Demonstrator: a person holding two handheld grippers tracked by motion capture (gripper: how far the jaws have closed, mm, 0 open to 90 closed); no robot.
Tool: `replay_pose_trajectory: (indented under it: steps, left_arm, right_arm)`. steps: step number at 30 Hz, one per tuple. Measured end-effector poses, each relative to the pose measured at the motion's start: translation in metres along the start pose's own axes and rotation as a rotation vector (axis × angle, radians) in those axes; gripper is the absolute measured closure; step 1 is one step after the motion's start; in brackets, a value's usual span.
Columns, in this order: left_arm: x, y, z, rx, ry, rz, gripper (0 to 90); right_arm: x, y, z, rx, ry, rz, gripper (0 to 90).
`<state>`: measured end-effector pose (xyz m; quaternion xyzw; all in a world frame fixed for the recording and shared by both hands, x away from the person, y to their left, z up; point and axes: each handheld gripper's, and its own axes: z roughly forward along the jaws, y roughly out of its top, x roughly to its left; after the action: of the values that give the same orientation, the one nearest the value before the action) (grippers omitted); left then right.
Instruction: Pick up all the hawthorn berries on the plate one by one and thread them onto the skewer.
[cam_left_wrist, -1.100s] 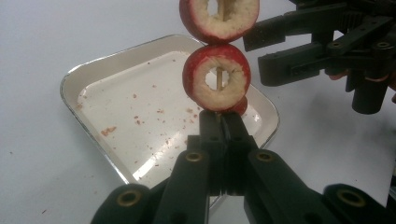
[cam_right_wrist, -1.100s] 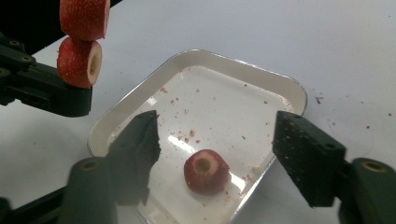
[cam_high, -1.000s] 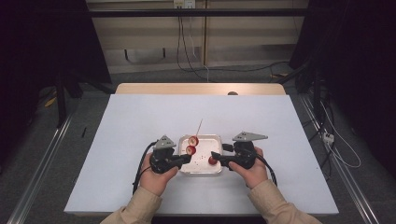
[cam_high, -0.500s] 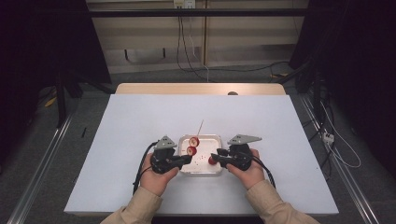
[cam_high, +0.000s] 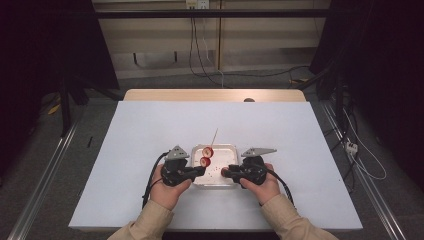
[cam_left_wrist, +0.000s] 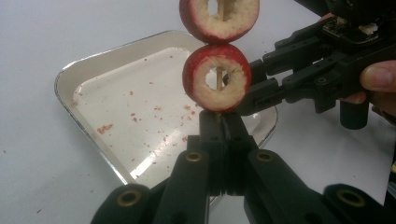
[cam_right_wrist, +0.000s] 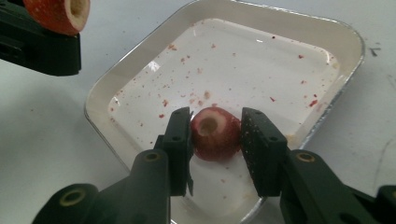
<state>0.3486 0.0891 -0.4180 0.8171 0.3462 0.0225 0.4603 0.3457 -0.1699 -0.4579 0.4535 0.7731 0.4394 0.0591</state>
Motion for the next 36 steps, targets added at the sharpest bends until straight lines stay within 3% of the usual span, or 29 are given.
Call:
replay_pose_trajectory:
  steps: [3,4,6,9,12,17,21,24,28,32,36]
  left_arm:
    - [0.000,0.000,0.000,0.000,-0.001,-0.001,89.2]
    - [0.000,0.000,0.000,0.000,0.000,0.001,89.3]
    - [0.000,0.000,-0.001,-0.005,-0.001,-0.001,89.3]
    - [0.001,0.000,-0.001,0.001,0.001,0.002,89.2]
    - [0.000,0.000,0.000,0.000,-0.002,0.001,89.3]
    - [0.000,0.000,0.000,0.003,0.002,0.004,89.3]
    - [0.000,0.000,0.000,0.001,0.000,0.004,89.3]
    - [-0.001,0.000,0.000,-0.009,0.011,0.001,89.2]
    - [-0.001,0.001,-0.001,-0.002,0.002,0.005,89.2]
    - [-0.001,0.001,-0.001,0.000,0.002,0.007,89.2]
    - [-0.001,0.001,-0.001,-0.006,0.001,0.007,89.2]
  right_arm:
    - [0.001,-0.001,0.003,0.002,0.017,0.010,62.9]
    - [0.001,-0.001,0.004,0.006,0.025,0.021,57.1]
    - [0.000,0.001,0.003,-0.035,0.029,0.071,54.6]
    - [-0.002,0.005,0.000,-0.083,0.014,0.094,56.1]
    - [-0.004,0.005,0.002,-0.069,-0.003,0.083,58.0]
    - [0.003,-0.001,0.011,-0.016,0.027,0.061,57.7]
    - [0.006,-0.002,0.013,-0.027,0.061,0.088,58.0]
    - [0.003,0.001,0.010,-0.054,0.051,0.112,56.3]
    - [0.001,0.000,0.011,-0.043,0.030,0.102,59.6]
    - [0.009,-0.002,0.014,-0.024,0.058,0.075,56.2]
    - [0.015,-0.006,0.016,-0.029,0.093,0.077,59.7]
